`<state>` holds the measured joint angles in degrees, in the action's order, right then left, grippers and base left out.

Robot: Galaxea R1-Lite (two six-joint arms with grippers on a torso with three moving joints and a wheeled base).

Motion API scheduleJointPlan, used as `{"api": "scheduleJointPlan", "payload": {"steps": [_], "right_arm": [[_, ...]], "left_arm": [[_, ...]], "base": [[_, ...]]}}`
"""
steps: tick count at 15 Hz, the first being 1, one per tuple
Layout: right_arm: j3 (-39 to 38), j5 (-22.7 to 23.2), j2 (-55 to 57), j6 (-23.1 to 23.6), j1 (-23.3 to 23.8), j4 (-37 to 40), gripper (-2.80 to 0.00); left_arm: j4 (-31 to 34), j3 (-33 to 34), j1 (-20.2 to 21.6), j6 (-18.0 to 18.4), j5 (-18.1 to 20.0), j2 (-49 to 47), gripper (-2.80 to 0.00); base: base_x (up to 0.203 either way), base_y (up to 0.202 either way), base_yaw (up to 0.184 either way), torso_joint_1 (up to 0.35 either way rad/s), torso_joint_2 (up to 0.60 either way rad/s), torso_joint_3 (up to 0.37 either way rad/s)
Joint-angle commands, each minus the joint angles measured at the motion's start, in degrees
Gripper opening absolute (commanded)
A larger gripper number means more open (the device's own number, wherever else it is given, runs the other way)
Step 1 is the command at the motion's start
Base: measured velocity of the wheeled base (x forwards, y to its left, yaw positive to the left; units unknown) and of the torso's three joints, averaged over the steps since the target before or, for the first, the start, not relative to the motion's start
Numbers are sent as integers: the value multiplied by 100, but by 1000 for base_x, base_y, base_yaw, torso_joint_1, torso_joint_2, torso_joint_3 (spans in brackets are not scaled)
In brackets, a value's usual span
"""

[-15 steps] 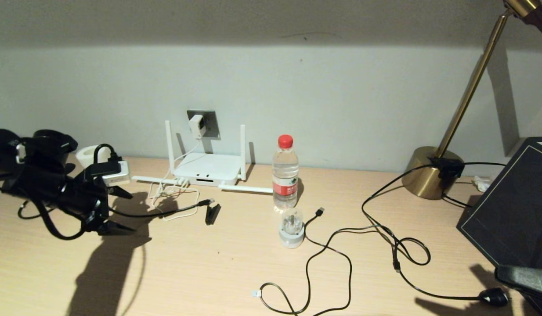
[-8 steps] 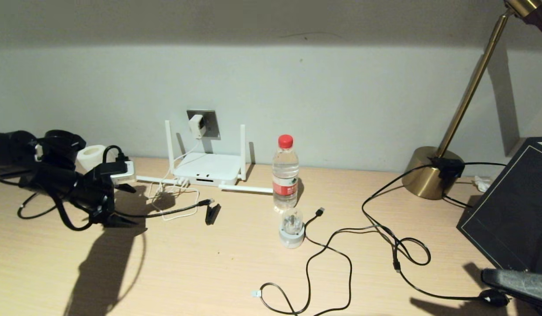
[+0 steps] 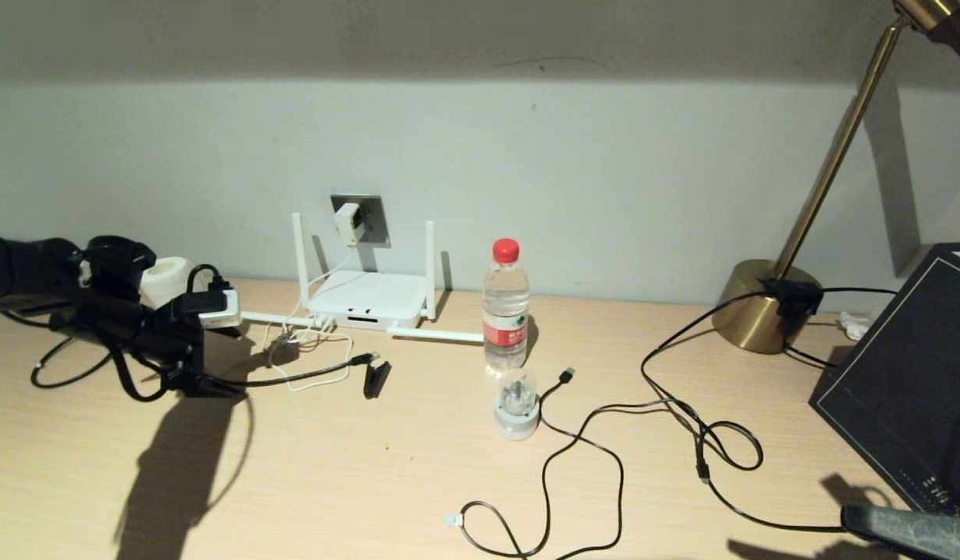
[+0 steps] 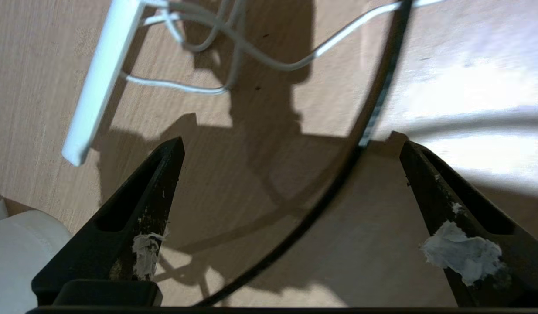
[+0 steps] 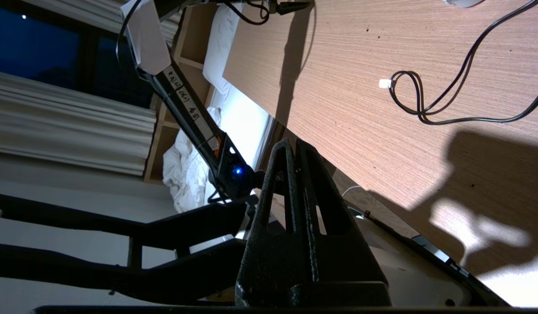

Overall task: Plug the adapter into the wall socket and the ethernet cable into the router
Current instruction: Hand it to the other hand

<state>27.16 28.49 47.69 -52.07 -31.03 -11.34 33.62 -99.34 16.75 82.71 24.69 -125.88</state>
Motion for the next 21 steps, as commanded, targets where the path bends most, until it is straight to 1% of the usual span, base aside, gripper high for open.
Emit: {"api": "scheduleJointPlan", "payload": {"steps": [1,5,8,11,14,16,18,21], "right_arm": [[-90,16,-190,-32,0,-9,-280],[-193,25,-425,-32,0,-2,-280],[-211,25,-549,-32,0,0,-280],[-229,25,-630,-40,0,9,-280],[-264,25,-630,-40,-9,9,-280],[-273,34,-630,-40,-5,9,-280],[-308,33,-630,-40,-7,9,-280],[-352,25,-639,-40,-9,9,-280]], "left_arm": [[22,-297,13,36,19,-222,0],[-66,-375,30,149,-8,-288,0],[-55,-241,30,149,-41,-289,0],[60,-105,30,111,6,-348,0],[421,75,63,105,18,-297,0],[529,243,65,105,63,-192,0],[736,520,65,110,173,43,0],[1167,1042,57,164,206,468,0]], "base": [[0,0,0,0,0,0],[0,0,0,0,0,0],[0,0,0,0,0,0],[0,0,0,0,0,0],[0,0,0,0,0,0],[0,0,0,0,0,0],[0,0,0,0,0,0],[0,0,0,0,0,0]]}}
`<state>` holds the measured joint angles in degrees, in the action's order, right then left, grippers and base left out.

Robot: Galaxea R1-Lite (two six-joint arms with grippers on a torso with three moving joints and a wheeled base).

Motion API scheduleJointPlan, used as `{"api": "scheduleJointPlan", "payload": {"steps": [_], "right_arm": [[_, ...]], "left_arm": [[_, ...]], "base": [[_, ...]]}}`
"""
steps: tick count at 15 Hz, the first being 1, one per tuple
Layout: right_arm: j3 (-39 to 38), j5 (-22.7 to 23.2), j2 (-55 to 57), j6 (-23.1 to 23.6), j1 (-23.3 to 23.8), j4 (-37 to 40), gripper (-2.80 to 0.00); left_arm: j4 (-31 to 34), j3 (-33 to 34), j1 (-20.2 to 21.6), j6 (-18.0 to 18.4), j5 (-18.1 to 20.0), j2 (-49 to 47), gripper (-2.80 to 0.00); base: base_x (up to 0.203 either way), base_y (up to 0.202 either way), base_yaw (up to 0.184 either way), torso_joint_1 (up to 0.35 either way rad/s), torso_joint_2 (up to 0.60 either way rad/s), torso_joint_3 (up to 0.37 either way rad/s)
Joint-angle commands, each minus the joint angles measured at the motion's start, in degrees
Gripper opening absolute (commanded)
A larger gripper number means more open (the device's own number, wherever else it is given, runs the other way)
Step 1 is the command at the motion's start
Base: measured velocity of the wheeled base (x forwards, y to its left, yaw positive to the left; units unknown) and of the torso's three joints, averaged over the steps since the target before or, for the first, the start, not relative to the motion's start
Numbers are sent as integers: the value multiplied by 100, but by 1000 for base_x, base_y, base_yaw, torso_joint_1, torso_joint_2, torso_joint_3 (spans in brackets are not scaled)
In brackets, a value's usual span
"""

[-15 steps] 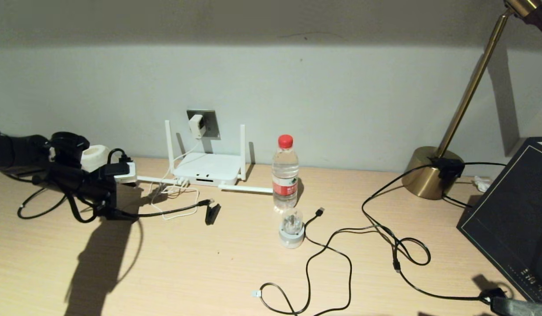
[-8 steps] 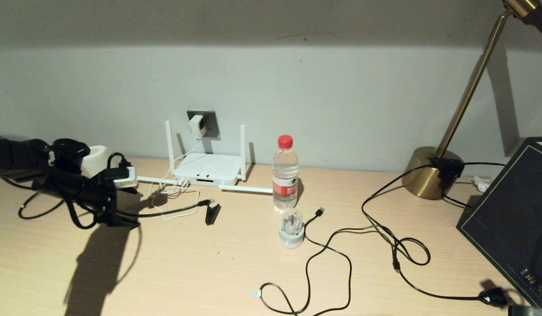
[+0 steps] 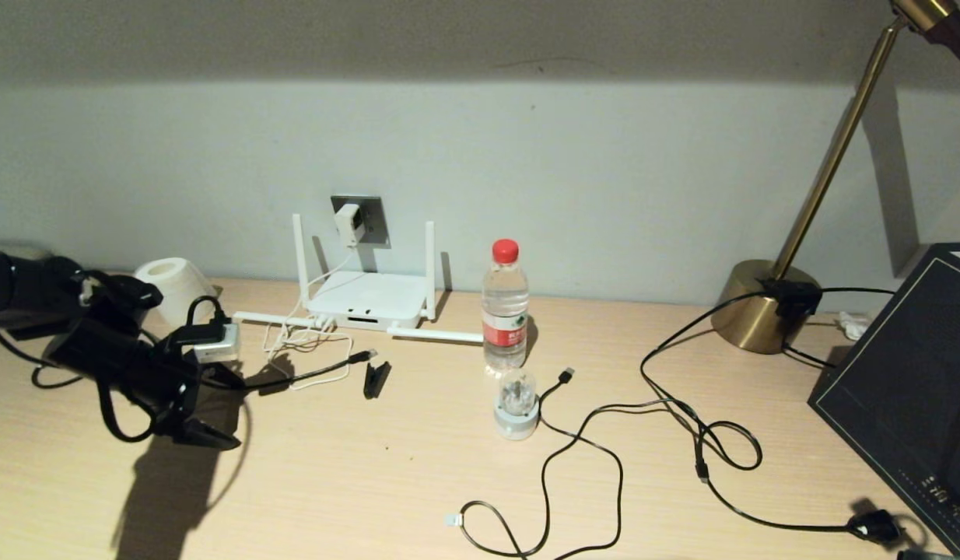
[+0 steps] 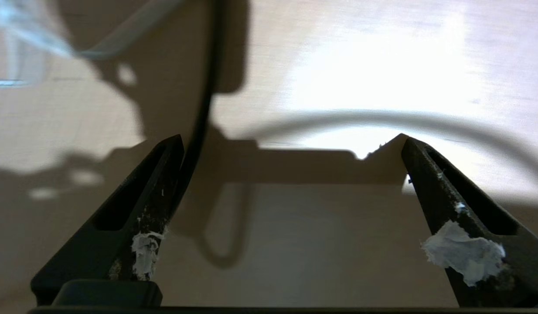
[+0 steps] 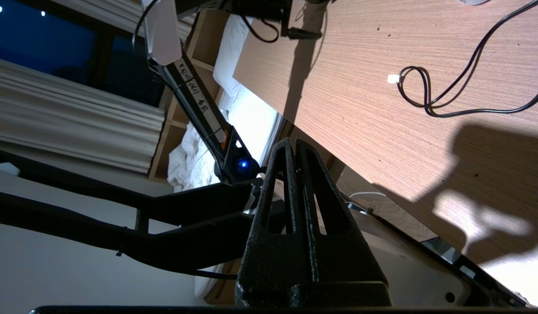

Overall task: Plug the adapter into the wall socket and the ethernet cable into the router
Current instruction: Hand it to the other hand

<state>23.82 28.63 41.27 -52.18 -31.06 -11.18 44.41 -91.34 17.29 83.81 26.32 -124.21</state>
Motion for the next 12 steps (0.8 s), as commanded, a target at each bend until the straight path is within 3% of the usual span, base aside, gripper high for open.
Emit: {"api": "scheduleJointPlan", "payload": {"steps": [1,7,12], "right_arm": [[-31,13,-17,-37,3,-7,-280],[-212,11,-536,-45,4,-15,-280],[-517,1,-1282,65,4,-16,-280]], "left_arm": [[122,436,2,108,68,447,0],[59,408,297,160,413,892,0],[-112,746,132,148,209,1094,0]], "base": [[0,0,0,0,0,0],[0,0,0,0,0,0],[0,0,0,0,0,0]]}}
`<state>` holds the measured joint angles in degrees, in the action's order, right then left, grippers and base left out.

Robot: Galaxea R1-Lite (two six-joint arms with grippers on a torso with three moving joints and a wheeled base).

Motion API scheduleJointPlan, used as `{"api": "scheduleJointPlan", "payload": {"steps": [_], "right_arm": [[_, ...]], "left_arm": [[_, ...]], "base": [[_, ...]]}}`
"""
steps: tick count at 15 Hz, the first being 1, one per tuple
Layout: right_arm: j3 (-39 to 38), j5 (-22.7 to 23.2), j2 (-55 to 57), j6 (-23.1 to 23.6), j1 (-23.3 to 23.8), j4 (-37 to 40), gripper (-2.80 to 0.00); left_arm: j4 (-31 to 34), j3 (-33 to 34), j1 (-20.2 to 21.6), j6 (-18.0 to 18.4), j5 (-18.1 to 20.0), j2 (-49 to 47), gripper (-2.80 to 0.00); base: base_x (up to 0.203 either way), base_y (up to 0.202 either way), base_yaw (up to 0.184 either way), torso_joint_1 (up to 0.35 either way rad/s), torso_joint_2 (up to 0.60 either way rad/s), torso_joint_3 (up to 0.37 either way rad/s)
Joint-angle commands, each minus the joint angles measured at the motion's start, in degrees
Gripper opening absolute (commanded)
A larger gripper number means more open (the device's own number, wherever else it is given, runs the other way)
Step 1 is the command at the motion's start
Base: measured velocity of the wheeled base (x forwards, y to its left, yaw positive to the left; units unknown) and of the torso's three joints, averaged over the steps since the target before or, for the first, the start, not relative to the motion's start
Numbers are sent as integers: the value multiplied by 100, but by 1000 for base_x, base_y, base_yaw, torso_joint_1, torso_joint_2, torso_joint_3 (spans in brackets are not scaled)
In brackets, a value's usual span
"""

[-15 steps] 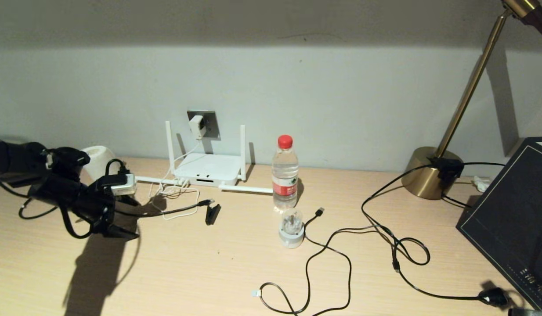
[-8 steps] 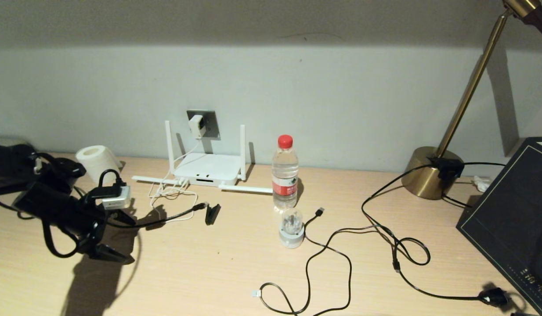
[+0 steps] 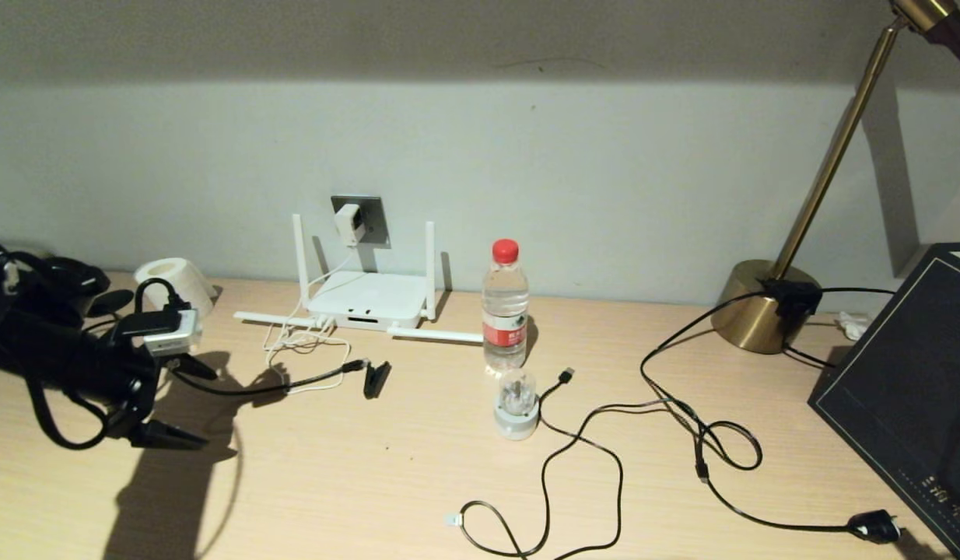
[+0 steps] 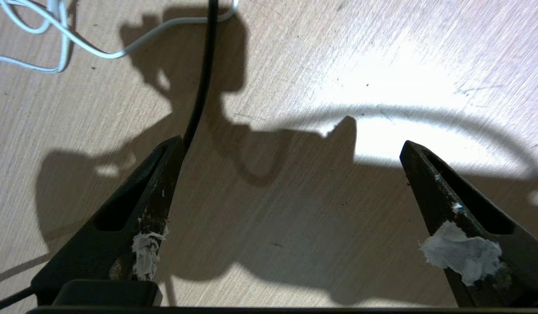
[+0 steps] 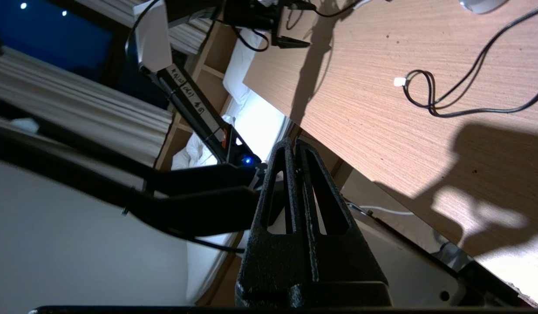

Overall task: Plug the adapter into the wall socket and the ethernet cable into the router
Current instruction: Hand it to the other hand

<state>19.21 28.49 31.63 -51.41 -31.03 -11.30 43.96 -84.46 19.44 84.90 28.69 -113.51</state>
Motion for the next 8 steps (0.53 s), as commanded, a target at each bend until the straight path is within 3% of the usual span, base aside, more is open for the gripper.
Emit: {"api": "scheduleJointPlan", "payload": {"steps": [1,4,8], "right_arm": [[-83,5,-458,9,0,3,-280],[-122,8,-613,17,0,14,-280],[-374,8,-579,25,0,-13,-280]], "left_arm": [[-336,55,-138,37,-77,-95,0],[-1369,-47,-267,-142,-227,-606,0],[-1486,-678,-320,-287,-275,-931,0]], "base": [[0,0,0,0,0,0],[0,0,0,0,0,0],[0,0,0,0,0,0]]}}
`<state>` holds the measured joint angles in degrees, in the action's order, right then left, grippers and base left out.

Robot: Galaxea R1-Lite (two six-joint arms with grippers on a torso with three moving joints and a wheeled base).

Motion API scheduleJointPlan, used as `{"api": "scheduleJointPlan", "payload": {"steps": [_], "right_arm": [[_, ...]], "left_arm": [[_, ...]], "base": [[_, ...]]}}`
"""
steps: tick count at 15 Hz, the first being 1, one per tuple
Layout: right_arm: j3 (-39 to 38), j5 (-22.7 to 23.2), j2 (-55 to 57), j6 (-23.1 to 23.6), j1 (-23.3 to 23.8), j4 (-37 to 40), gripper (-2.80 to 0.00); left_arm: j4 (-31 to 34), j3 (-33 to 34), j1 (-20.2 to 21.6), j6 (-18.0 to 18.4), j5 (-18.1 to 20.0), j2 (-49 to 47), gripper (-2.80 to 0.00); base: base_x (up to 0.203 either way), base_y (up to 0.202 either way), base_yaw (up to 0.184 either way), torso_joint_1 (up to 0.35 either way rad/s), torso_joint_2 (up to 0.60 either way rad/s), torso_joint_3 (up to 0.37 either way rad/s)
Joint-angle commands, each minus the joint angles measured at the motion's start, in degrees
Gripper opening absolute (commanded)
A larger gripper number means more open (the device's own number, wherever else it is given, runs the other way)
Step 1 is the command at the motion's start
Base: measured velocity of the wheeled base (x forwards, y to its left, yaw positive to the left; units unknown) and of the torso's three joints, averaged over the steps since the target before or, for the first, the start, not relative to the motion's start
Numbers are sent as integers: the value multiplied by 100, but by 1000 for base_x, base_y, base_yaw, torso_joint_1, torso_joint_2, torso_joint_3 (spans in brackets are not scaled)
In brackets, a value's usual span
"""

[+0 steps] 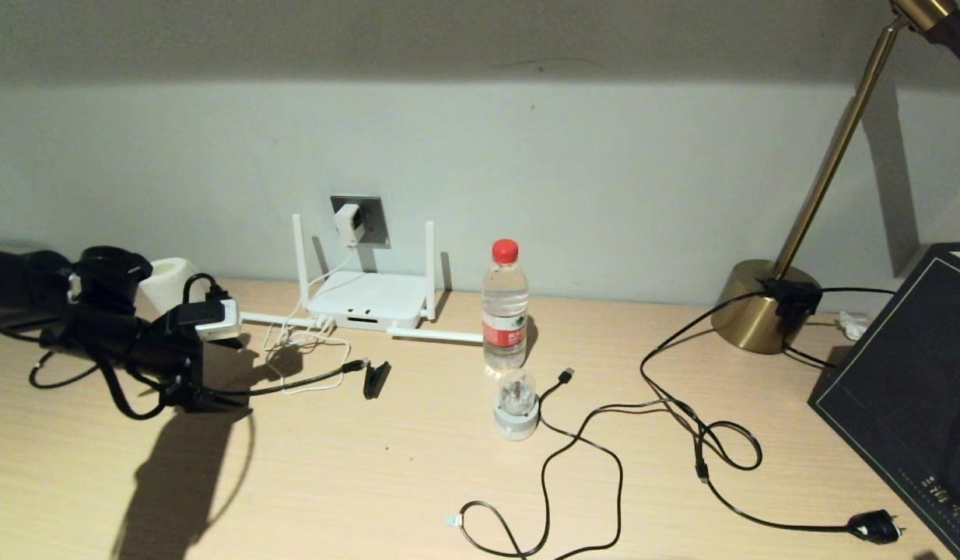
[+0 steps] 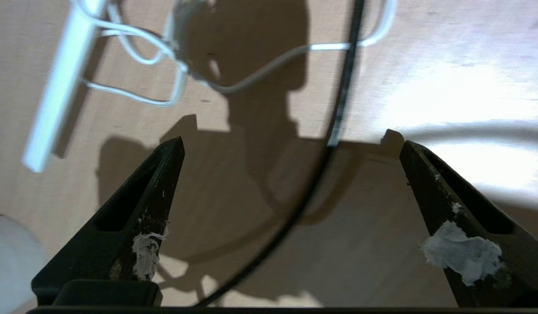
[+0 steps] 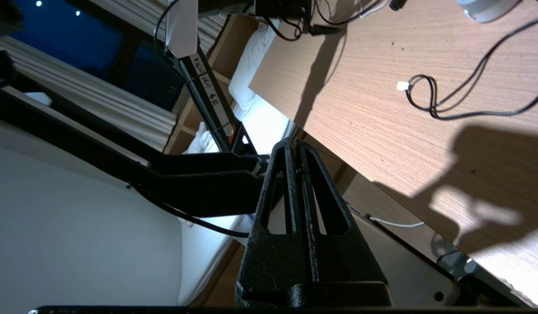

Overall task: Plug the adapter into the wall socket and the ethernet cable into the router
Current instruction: Hand it to the other hand

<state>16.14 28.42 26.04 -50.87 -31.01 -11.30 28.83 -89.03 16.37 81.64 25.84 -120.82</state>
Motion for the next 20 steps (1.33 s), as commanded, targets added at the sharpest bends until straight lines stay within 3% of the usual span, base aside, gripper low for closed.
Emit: {"api": "scheduleJointPlan", "payload": {"steps": [1,11,17,20], "right_arm": [[-87,15,-20,-28,-2,-13,-280],[-129,15,-81,-28,-2,-13,-280],[-129,24,-55,-34,-2,-13,-280],[-155,15,-60,-32,4,-13,-280]], "left_arm": [[54,-374,-24,35,7,-240,0],[248,-627,-107,22,8,-641,0],[262,525,-159,90,21,38,0],[265,1056,-277,377,21,396,0]], "base": [[0,0,0,0,0,0],[0,0,0,0,0,0],[0,0,0,0,0,0],[0,0,0,0,0,0]]}}
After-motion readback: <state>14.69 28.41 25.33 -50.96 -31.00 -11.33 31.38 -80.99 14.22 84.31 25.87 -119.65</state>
